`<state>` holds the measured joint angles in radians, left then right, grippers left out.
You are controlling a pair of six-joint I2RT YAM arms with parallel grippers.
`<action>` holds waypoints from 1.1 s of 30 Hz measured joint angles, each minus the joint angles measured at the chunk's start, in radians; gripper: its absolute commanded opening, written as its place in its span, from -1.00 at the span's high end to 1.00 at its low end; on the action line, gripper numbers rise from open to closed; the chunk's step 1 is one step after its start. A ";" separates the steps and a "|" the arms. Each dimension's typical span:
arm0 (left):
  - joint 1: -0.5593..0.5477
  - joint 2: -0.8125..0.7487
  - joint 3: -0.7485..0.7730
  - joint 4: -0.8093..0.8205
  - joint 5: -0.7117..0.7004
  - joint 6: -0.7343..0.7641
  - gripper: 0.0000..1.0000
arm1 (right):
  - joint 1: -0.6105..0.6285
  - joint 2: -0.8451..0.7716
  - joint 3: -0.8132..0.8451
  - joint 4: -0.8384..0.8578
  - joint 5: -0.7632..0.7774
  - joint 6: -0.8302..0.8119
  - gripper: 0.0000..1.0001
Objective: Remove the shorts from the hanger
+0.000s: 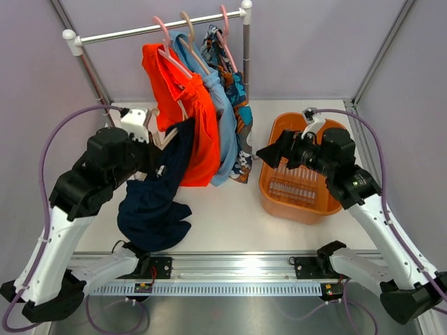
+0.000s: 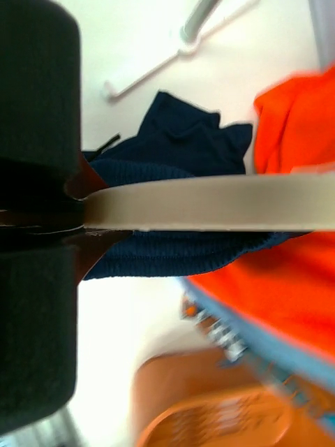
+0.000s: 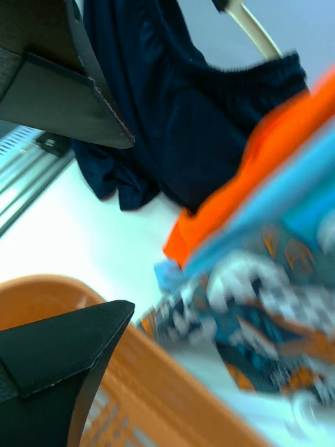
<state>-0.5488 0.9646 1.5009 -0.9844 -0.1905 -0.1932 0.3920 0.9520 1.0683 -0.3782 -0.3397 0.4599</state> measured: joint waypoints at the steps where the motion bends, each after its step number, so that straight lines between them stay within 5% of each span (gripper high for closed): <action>1: -0.013 -0.020 -0.008 -0.019 0.030 -0.002 1.00 | 0.049 0.005 0.015 -0.012 0.016 -0.002 -0.97; 16: -0.110 -0.109 -0.201 0.024 0.292 -0.018 1.00 | 0.529 0.265 0.230 -0.077 0.330 0.005 -0.86; 24: -0.143 -0.094 -0.201 0.053 0.317 -0.017 1.00 | 0.590 0.451 0.356 -0.106 0.453 0.019 -0.74; 33: -0.143 -0.094 -0.201 0.054 0.301 -0.006 1.00 | 0.594 0.505 0.386 -0.158 0.522 0.043 0.03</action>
<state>-0.6918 0.8703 1.2995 -0.9302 0.1104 -0.1997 0.9863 1.4567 1.4548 -0.5362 0.1822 0.5030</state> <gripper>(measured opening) 0.053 0.572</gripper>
